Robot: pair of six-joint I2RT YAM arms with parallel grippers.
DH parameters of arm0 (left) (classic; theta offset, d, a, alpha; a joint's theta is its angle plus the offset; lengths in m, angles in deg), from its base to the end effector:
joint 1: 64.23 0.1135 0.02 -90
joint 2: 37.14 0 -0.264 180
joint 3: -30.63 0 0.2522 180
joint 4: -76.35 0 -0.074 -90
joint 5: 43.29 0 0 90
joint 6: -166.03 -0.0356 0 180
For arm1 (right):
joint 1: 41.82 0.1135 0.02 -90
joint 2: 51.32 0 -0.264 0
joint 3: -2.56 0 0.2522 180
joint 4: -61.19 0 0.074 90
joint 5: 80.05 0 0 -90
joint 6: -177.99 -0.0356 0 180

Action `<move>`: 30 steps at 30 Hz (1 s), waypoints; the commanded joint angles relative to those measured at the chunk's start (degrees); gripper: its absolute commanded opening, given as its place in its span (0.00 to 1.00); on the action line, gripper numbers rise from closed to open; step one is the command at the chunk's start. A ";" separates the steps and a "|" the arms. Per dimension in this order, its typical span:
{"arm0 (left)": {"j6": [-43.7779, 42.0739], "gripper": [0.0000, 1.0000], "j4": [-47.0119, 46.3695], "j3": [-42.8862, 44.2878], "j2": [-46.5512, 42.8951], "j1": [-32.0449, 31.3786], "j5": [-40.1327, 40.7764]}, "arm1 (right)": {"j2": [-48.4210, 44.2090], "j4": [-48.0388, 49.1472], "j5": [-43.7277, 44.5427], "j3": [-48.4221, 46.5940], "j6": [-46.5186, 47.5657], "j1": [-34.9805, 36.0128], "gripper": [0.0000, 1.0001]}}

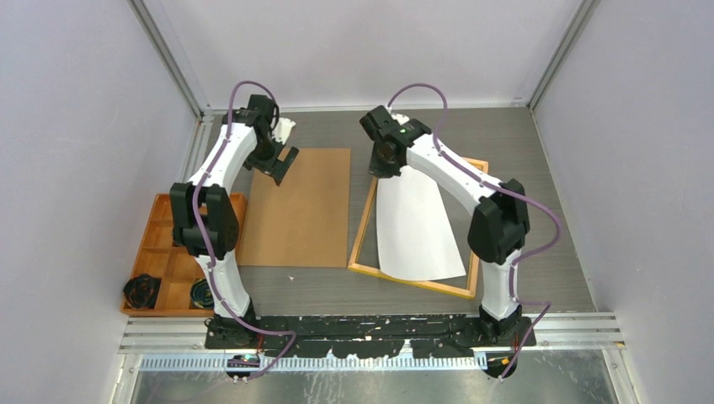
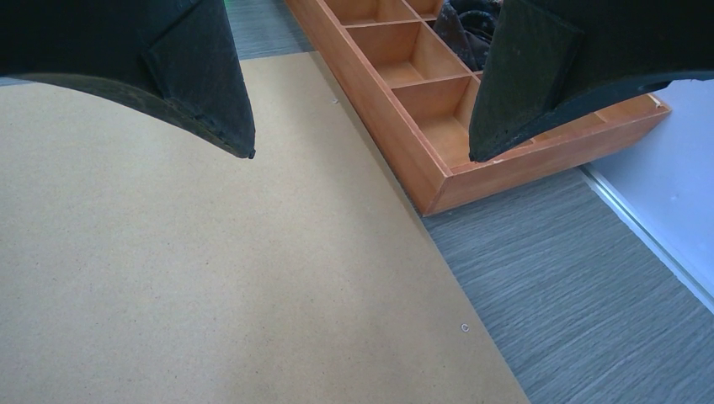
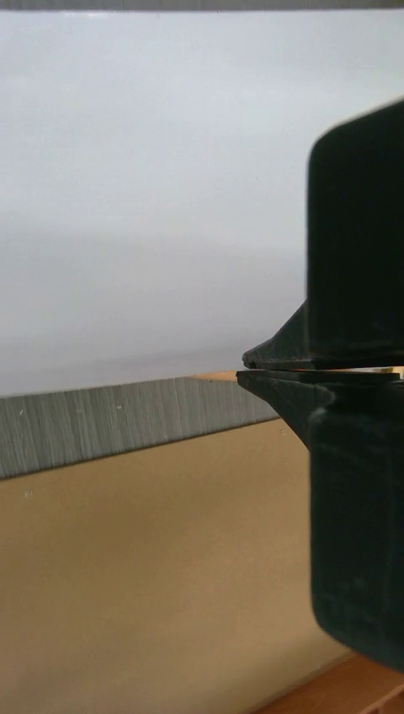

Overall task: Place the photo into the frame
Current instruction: Turn over the photo from the photo frame.

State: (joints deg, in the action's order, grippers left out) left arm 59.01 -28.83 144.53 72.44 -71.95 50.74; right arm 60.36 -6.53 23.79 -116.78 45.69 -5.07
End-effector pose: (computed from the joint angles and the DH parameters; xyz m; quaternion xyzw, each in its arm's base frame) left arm 0.3933 -0.0508 0.2780 0.2052 0.9634 0.0483 0.1659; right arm 0.3430 0.2455 0.2984 0.0775 0.9564 0.0734 0.2719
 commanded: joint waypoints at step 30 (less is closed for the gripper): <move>-2.06 1.00 -2.96 -1.88 -3.26 0.08 1.35 | 1.91 -5.46 30.49 4.51 -18.72 -2.13 0.01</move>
State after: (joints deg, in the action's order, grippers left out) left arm 57.55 -30.52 142.91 72.44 -71.95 51.66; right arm 62.26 -13.06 50.18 -112.52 26.21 -6.93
